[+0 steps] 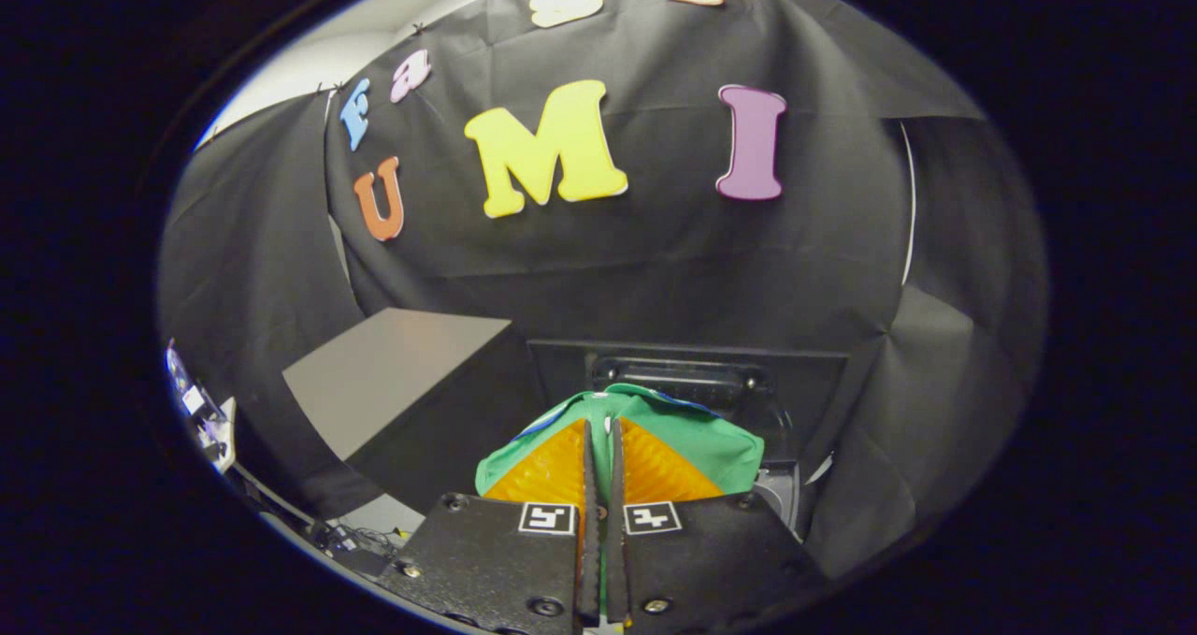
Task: Put the clothes into the washing machine and then close the washing machine lid.
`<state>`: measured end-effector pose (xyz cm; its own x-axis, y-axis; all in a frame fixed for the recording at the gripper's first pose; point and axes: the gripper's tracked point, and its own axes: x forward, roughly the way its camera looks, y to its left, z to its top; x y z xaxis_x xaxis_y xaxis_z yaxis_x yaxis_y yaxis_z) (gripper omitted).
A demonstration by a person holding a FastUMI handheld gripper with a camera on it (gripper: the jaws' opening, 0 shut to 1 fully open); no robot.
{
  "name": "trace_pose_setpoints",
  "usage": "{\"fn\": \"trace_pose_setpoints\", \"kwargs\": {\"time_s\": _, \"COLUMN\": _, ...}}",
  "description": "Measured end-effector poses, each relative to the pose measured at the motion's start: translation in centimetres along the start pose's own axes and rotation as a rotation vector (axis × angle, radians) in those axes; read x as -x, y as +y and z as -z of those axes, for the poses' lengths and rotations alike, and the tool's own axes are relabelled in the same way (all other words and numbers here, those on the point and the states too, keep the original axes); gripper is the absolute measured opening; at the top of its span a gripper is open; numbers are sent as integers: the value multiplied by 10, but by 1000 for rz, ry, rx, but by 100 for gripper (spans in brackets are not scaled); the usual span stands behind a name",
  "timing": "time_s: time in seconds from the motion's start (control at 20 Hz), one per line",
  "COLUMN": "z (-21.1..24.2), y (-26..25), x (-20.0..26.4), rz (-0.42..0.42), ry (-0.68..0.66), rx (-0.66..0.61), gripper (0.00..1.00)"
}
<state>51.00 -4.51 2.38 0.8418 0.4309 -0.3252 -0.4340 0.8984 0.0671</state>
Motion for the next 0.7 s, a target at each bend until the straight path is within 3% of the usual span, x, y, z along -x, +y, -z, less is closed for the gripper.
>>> {"fn": "trace_pose_setpoints", "kwargs": {"time_s": 0.45, "z": 95, "y": -14, "x": -74, "rz": 46, "ry": 183, "rx": 40, "gripper": 6}}
{"fn": "trace_pose_setpoints", "kwargs": {"time_s": 0.7, "z": 123, "y": -15, "x": -97, "rz": 59, "ry": 264, "rx": 15, "gripper": 6}}
